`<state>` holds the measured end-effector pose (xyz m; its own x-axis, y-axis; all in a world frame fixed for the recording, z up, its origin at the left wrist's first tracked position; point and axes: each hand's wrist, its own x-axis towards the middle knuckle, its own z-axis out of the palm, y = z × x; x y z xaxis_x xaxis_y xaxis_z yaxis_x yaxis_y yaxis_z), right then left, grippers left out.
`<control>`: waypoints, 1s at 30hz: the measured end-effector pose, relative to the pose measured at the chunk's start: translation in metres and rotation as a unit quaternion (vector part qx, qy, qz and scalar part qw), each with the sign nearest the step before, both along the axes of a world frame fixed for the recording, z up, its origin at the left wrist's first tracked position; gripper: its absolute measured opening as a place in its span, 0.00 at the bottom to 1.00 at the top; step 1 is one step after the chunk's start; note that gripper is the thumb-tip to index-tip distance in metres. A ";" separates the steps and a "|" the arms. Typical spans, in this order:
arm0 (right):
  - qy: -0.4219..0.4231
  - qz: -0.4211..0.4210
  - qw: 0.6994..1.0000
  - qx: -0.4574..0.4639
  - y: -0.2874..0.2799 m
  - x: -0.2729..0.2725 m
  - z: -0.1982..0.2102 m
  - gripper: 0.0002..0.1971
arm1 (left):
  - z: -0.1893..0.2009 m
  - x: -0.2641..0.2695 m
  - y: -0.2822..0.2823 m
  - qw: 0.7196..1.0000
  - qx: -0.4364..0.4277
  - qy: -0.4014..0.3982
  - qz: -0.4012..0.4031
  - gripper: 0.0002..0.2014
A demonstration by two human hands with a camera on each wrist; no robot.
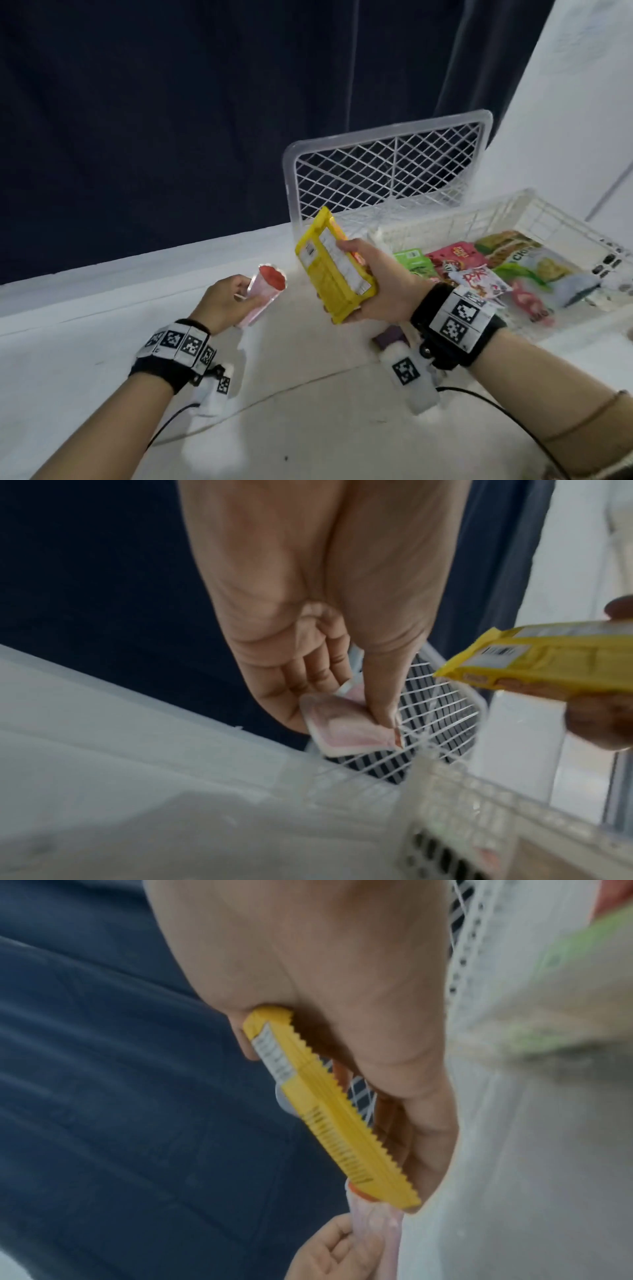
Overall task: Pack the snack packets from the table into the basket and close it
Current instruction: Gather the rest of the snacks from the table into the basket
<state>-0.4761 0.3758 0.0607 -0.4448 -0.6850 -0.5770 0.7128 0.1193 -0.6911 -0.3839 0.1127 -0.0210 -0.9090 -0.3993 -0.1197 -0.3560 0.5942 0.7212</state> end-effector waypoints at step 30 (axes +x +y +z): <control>0.488 0.489 0.638 0.341 0.273 -0.224 0.000 0.30 | 0.057 -0.283 0.328 0.990 -0.059 -0.065 -0.108 0.23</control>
